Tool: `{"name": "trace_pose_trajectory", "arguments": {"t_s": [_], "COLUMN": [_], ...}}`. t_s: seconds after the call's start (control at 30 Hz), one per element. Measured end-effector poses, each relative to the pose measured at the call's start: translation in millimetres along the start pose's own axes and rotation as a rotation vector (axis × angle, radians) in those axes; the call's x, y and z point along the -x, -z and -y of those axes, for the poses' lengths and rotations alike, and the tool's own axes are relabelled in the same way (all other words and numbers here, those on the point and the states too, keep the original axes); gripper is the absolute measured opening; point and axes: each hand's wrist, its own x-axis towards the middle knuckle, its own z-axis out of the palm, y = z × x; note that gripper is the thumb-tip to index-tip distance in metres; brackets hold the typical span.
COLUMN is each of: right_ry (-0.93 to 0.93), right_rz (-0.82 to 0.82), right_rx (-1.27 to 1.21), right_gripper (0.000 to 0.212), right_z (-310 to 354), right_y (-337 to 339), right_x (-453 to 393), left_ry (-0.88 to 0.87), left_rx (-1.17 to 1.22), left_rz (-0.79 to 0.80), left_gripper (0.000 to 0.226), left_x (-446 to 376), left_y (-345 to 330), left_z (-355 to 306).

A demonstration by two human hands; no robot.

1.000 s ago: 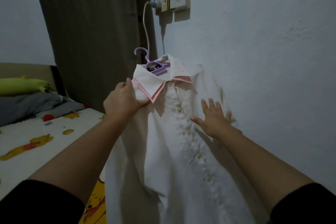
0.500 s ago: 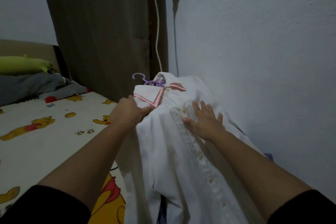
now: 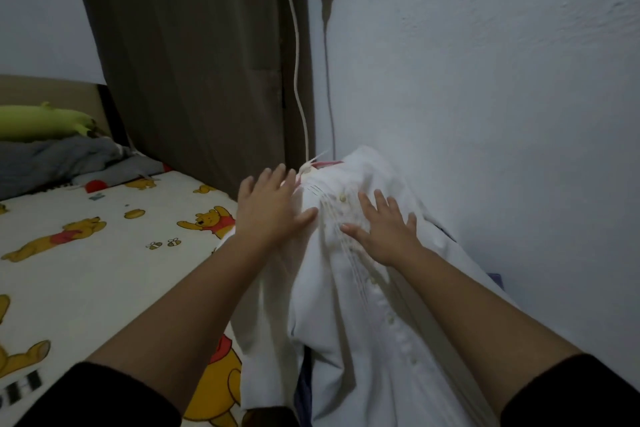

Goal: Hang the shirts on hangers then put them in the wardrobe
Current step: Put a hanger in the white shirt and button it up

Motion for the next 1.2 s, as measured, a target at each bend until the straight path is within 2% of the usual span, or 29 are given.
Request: {"name": "trace_pose_trajectory", "arguments": {"t_s": [0.1,0.27,0.57,0.73,0.97,1.2], "right_ry": [-0.019,-0.091,-0.333,-0.408,-0.482,-0.496], "right_rz": [-0.006,0.009,0.027,0.055,0.106,0.192], "right_rx": [-0.001,0.022,0.014,-0.028,-0.019,-0.052], "right_gripper": [0.08,0.08,0.073,0.065,0.054,0.044], "right_z": [-10.4,-50.9,-169.0,-223.4,-270.4,-299.8], "right_y": [-4.2,-12.6,-26.9,-39.6,-76.5,-116.0], "right_x": [21.7,71.6,185.1,232.7,256.5,241.6], "left_ry": [-0.11,-0.188,-0.397,-0.49,-0.593,-0.653], "left_rx": [-0.034,0.1,0.34,0.392,0.361,0.385], "left_rz": [-0.007,0.083,0.283,0.371,0.538,0.583], "left_gripper": [0.078,0.073,0.068,0.058,0.041,0.033], "left_x": [19.3,52.0,111.1,143.7,167.0,169.2], "left_y": [-1.8,-18.6,-64.6,-97.2,-142.7,-193.7], "left_z": [-25.0,-78.7,-202.4,-266.6,-318.8,-337.0]}}
